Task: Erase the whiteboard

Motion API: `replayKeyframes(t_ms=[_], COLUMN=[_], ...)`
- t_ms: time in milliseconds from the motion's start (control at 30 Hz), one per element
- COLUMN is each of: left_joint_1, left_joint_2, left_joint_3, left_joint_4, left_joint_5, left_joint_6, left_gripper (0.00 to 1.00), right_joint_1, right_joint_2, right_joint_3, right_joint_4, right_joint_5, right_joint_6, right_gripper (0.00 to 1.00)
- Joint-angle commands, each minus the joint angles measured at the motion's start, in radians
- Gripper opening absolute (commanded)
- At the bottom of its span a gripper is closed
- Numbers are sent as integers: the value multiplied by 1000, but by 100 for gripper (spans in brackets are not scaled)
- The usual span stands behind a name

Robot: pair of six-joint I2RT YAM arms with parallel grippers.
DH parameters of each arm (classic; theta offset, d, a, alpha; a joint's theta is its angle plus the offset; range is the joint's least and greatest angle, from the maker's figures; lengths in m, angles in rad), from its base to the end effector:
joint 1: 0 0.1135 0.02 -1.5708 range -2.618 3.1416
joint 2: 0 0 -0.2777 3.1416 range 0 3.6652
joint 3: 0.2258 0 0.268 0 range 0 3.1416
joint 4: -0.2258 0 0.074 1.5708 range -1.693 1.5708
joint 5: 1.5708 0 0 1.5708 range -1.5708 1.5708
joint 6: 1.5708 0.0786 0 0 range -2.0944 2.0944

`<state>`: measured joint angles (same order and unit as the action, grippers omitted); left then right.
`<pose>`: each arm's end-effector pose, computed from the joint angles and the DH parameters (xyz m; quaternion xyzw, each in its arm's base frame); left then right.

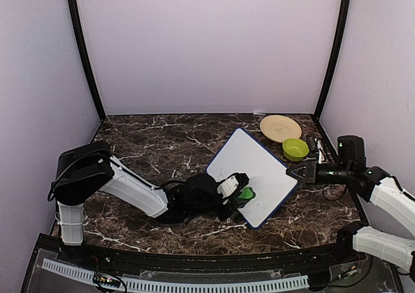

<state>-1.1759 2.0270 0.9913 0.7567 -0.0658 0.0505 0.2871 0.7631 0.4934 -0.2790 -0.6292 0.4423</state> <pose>0.1870 -0.4352 0.1267 0.4431 0.6641 -0.2987 0.5228 0.1829 0.1022 0.2219 -0.0866 0.8387 0.4180 0.3382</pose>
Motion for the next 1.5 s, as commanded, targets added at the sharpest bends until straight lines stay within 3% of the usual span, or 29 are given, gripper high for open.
replayKeyframes(t_ms=[0, 267, 667, 833, 1100, 1267, 1467], left_joint_1=[77, 105, -61, -36, 117, 120, 42], left_joint_2=[-18, -30, 80, 63, -9, -15, 10], left_joint_3=[-64, -38, 85, 36, -95, -90, -4], left_joint_4=[-55, -78, -56, -13, 48, 29, -33], left_joint_5=[-26, -42, 21, 3, 9, 23, 6], left_joint_6=[-47, -14, 37, 17, -47, -23, 67], left_gripper=[0, 0, 0, 0, 0, 0, 0], right_joint_1=[10, 11, 11, 9, 11, 11, 9], right_joint_2=[0, 2, -1, 3, 1, 2, 3], right_joint_3=[17, 18, 18, 17, 17, 17, 18], right_joint_4=[-2, -2, -5, -3, -4, -3, -4], right_joint_5=[-50, -53, -50, -52, -52, -52, -50], right_joint_6=[-23, -24, -22, -24, -23, -23, -24], right_gripper=[0, 0, 0, 0, 0, 0, 0])
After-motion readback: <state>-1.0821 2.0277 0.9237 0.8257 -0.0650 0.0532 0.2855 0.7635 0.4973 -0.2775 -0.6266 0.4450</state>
